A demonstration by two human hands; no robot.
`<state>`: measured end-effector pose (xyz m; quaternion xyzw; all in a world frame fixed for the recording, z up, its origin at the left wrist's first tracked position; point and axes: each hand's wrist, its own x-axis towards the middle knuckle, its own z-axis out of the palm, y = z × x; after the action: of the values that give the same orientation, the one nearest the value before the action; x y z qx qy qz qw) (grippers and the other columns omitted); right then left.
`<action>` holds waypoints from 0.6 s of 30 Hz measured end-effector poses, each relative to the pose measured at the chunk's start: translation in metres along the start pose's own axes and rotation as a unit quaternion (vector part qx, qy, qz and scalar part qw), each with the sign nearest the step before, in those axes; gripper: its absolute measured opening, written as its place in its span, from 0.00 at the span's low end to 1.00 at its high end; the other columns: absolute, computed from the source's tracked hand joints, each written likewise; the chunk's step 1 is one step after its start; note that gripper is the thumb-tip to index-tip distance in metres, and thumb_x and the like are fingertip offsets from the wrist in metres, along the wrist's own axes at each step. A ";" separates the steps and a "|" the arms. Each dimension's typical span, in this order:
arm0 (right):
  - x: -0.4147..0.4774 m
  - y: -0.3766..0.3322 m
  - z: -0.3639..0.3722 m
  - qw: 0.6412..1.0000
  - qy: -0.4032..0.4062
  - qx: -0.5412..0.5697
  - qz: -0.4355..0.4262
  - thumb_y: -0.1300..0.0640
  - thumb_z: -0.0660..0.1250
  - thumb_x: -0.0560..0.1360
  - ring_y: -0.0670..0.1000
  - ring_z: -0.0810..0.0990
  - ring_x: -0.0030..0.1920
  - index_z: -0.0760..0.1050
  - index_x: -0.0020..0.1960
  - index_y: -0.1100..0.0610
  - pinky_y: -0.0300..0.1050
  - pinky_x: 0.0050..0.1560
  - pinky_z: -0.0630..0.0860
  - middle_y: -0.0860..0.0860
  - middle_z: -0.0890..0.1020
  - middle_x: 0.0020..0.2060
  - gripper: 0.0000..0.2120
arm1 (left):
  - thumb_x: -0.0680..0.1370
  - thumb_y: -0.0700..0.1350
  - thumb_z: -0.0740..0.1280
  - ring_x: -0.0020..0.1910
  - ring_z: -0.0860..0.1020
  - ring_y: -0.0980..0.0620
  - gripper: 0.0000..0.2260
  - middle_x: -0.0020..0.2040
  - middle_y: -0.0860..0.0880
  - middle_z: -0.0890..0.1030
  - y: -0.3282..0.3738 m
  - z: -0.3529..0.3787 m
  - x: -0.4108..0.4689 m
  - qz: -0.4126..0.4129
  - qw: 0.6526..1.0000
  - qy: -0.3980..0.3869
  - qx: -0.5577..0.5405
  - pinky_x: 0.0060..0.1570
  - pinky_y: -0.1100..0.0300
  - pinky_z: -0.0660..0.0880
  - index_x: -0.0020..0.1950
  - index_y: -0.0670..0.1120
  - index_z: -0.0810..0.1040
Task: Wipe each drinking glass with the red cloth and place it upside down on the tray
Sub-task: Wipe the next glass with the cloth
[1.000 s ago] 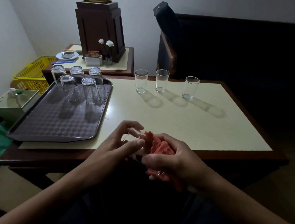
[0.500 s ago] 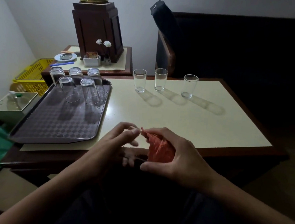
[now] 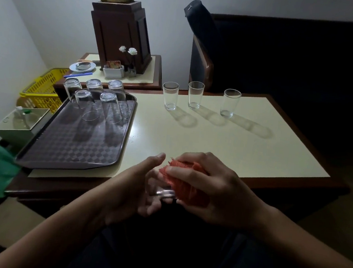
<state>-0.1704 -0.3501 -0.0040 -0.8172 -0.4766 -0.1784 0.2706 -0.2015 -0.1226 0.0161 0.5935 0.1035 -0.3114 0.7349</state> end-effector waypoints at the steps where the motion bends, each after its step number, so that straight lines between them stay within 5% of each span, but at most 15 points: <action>1: -0.001 0.005 0.000 1.000 0.005 0.002 -0.012 0.53 0.83 0.72 0.54 0.79 0.66 0.79 0.72 0.55 0.50 0.62 0.81 0.55 0.79 0.66 0.31 | 0.78 0.65 0.61 0.23 0.74 0.48 0.24 0.42 0.38 0.80 -0.001 0.000 0.000 -0.002 1.000 -0.013 0.010 0.21 0.64 0.64 0.57 0.45 0.74; 4: -0.005 0.008 0.000 0.975 0.016 0.175 0.134 0.55 0.86 0.69 0.49 0.82 0.64 0.78 0.72 0.50 0.49 0.63 0.82 0.48 0.82 0.64 0.33 | 0.78 0.57 0.70 0.34 0.80 0.46 0.16 0.51 0.41 0.79 0.001 -0.003 0.000 0.113 0.991 0.019 0.070 0.32 0.60 0.75 0.58 0.47 0.78; 7: 0.003 -0.002 -0.001 0.826 -0.048 0.446 0.342 0.57 0.86 0.68 0.49 0.86 0.52 0.81 0.66 0.44 0.50 0.55 0.84 0.51 0.86 0.54 0.29 | 0.75 0.51 0.72 0.38 0.80 0.43 0.15 0.52 0.40 0.79 0.003 -0.007 -0.001 0.216 0.966 0.057 0.133 0.39 0.55 0.77 0.61 0.49 0.79; 8: 0.005 -0.007 0.001 0.809 -0.052 0.463 0.358 0.57 0.85 0.69 0.50 0.86 0.49 0.81 0.64 0.44 0.51 0.52 0.83 0.54 0.86 0.53 0.28 | 0.75 0.52 0.71 0.35 0.79 0.43 0.16 0.50 0.40 0.79 0.002 -0.005 -0.001 0.203 0.971 0.069 0.108 0.37 0.55 0.76 0.60 0.47 0.79; 10: 0.003 -0.012 0.004 0.910 -0.032 0.295 0.288 0.50 0.84 0.70 0.47 0.85 0.54 0.80 0.67 0.43 0.48 0.58 0.82 0.48 0.85 0.57 0.27 | 0.74 0.55 0.71 0.30 0.77 0.44 0.21 0.44 0.39 0.80 0.000 0.002 0.001 0.125 0.989 0.082 0.007 0.30 0.57 0.73 0.59 0.42 0.75; 12: -0.001 -0.014 0.006 0.993 0.008 0.042 0.112 0.46 0.80 0.74 0.50 0.81 0.64 0.79 0.71 0.49 0.48 0.65 0.78 0.51 0.81 0.65 0.28 | 0.78 0.57 0.71 0.28 0.77 0.46 0.23 0.40 0.39 0.81 -0.001 0.005 0.001 0.032 0.993 0.054 -0.100 0.26 0.60 0.75 0.62 0.41 0.75; 15: 0.001 -0.006 0.008 0.997 0.060 -0.050 -0.010 0.47 0.76 0.78 0.59 0.75 0.71 0.82 0.69 0.57 0.54 0.72 0.73 0.60 0.78 0.70 0.23 | 0.79 0.60 0.67 0.29 0.77 0.48 0.26 0.38 0.40 0.80 -0.001 0.006 -0.003 -0.025 0.982 -0.025 -0.186 0.27 0.62 0.76 0.63 0.38 0.78; 18: 0.005 -0.006 0.000 0.983 0.105 0.095 0.114 0.46 0.70 0.80 0.52 0.78 0.69 0.83 0.66 0.56 0.50 0.67 0.78 0.56 0.80 0.67 0.19 | 0.79 0.56 0.71 0.32 0.76 0.46 0.21 0.45 0.38 0.82 -0.004 0.019 -0.004 0.038 0.987 -0.036 -0.149 0.35 0.58 0.71 0.63 0.41 0.75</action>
<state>-0.1728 -0.3444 0.0002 -0.8133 -0.3641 -0.1853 0.4142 -0.2114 -0.1392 0.0199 0.4688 0.0993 -0.2856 0.8299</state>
